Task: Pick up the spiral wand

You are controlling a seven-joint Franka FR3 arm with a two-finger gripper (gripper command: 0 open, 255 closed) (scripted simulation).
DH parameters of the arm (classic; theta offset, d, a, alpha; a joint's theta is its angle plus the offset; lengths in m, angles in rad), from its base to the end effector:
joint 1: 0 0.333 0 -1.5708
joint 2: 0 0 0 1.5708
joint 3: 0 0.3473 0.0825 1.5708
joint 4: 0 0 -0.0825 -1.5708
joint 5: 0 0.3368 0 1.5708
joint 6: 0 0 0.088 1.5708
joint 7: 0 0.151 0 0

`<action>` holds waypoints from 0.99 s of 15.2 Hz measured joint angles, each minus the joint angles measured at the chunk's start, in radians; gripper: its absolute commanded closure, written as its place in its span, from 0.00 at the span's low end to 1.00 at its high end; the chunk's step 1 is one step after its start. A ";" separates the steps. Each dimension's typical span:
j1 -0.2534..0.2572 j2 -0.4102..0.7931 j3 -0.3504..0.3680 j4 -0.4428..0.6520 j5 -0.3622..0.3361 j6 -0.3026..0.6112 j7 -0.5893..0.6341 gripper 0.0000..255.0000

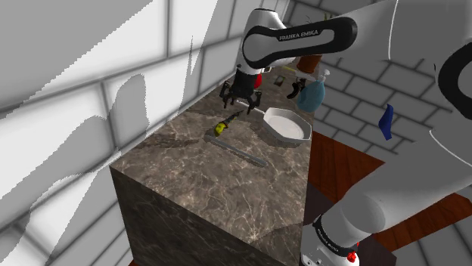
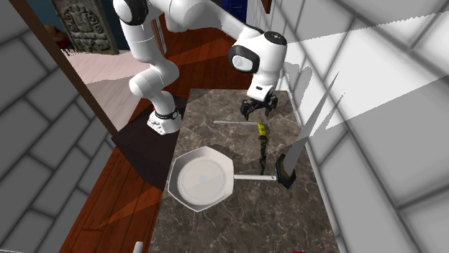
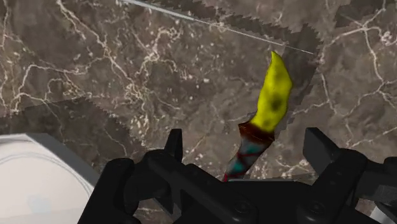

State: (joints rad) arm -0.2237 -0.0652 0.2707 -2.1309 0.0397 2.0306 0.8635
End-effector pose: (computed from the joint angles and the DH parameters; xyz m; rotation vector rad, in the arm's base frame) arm 0.4774 0.0279 0.4424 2.8704 -1.2744 -0.0649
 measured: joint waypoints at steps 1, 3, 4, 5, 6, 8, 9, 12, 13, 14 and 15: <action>-0.007 0.038 -0.003 0.016 -0.010 0.018 0.043 0.00; -0.021 0.107 -0.016 0.049 -0.029 0.046 0.119 0.00; -0.024 0.143 -0.021 0.075 -0.038 0.051 0.161 0.00; -0.025 0.181 -0.026 0.099 -0.047 0.062 0.206 0.00; -0.026 0.221 -0.034 0.126 -0.055 0.071 0.248 0.00; -0.032 0.282 -0.054 0.160 -0.065 0.091 0.317 0.00; -0.033 0.297 -0.059 0.168 -0.067 0.096 0.336 0.00; -0.030 0.331 -0.064 0.174 -0.075 0.123 0.358 0.00; -0.029 0.338 -0.065 0.169 -0.076 0.135 0.361 0.00; -0.029 0.346 -0.066 0.167 -0.078 0.144 0.362 0.00; -0.028 0.353 -0.066 0.163 -0.080 0.156 0.363 0.00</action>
State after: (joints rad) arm -0.2519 0.2883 0.2043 -1.9682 -0.0405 2.1869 1.2270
